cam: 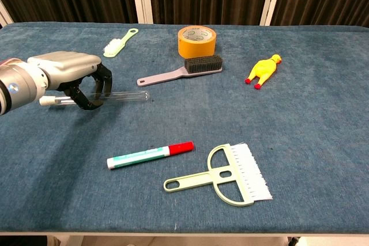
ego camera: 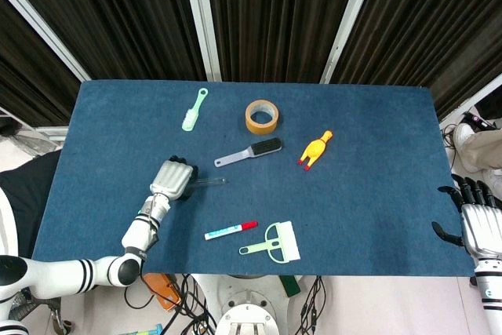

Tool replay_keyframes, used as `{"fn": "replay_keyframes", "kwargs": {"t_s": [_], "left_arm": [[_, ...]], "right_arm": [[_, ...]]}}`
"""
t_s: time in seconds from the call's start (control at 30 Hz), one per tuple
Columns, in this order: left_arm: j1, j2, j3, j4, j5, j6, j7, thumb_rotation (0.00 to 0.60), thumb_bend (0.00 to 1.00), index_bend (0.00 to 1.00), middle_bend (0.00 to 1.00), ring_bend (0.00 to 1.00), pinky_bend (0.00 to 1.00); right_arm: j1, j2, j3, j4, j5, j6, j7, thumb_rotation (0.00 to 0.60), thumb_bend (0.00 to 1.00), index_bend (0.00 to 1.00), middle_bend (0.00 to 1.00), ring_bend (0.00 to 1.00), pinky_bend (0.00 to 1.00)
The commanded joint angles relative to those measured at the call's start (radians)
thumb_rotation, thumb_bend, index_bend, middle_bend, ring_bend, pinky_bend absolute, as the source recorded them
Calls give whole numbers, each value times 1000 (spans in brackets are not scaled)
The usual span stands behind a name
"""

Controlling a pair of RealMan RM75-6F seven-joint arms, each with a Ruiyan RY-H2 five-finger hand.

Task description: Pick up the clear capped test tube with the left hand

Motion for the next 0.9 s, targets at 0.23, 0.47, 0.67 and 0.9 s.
{"fn": "replay_keyframes", "kwargs": {"t_s": [0.23,0.47,0.67,0.9], "left_arm": [[15,84,-19,-103,71,-2,-94,600,503,530,550,257,217],[-10,189,-37,-214,100,16,-38,600,503,530,551,257,218],[-52,306,-57,-332,109,35,68,600,503,530,551,257,218],[-100,403,-40,-441,126,78,260,600,503,530,551,258,232]], "right_arm": [[0,0,0,-1,2,0,0,600,355,328,136,109,77],[1,0,-1,-1,1,0,-6,600,355,328,136,109,77],[-1,1,0,-2,2,2,-2,600,355,328,136,109,77],[-2,0,-1,-3,-1,4,-5,600,355,328,136,109,77]]}}
